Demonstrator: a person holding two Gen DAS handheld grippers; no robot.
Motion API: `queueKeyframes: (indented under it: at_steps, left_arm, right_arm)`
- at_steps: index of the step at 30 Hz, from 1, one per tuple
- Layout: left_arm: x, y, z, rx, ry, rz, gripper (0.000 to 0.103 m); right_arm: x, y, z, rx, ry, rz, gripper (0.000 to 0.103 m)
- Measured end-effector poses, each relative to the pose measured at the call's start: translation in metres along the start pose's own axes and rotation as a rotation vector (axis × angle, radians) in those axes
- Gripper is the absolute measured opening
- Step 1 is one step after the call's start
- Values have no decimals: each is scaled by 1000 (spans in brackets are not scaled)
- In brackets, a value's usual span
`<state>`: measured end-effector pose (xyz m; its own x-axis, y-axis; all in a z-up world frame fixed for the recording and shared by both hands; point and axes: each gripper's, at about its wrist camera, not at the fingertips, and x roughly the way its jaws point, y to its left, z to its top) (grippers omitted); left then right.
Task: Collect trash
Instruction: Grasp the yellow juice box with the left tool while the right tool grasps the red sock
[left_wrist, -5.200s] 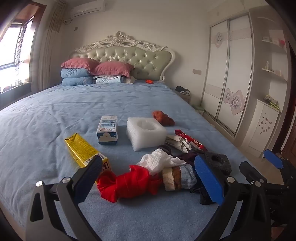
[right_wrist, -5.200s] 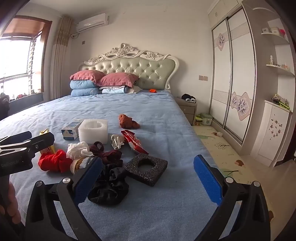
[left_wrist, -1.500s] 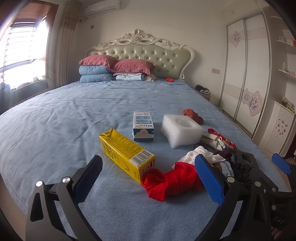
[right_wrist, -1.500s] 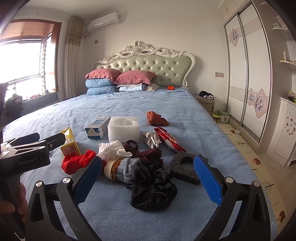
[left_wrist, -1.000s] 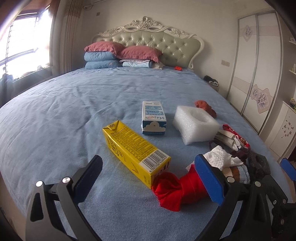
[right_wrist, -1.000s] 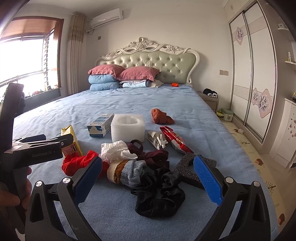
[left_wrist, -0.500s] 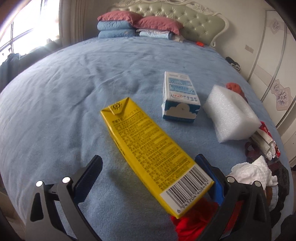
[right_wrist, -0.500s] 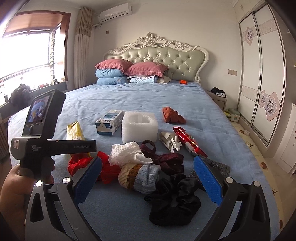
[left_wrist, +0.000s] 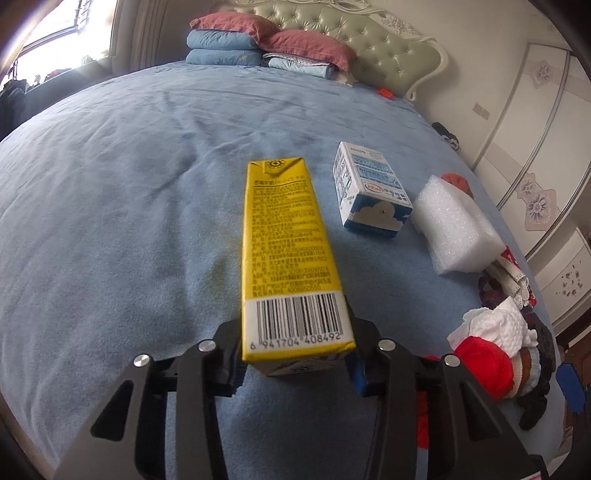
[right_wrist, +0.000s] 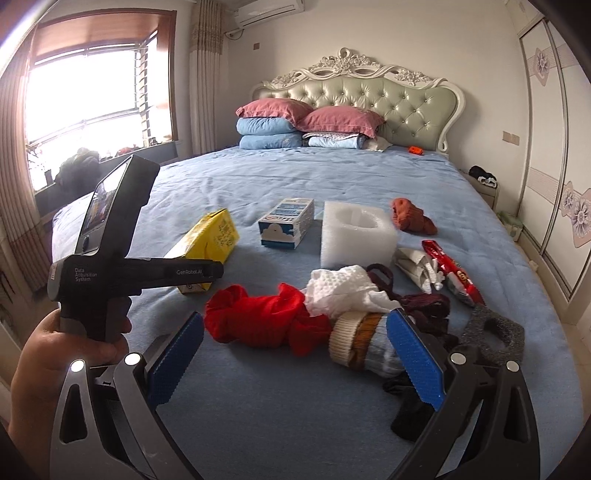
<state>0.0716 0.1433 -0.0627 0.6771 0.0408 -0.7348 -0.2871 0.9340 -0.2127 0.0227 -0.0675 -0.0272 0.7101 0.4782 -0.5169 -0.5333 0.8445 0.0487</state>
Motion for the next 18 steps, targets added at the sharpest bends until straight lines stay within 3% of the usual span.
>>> queueKeyframes:
  at_steps: [8,14,16,18]
  left_arm:
    - [-15,18,-10,28,-14,-27,42]
    - [-27,30,-14,35,-35,-49,42]
    - [-35,31,-17,42,-51,-53,42]
    - [-43,31,-19,50,-63,-63,42]
  right_arm:
    - [32,18,10,34,88,-41,95]
    - [64,28,13,-4,185,-135,95]
    - [69,31,10,-18,205,-144,86]
    - [71,31,7,-17,218,-109,55]
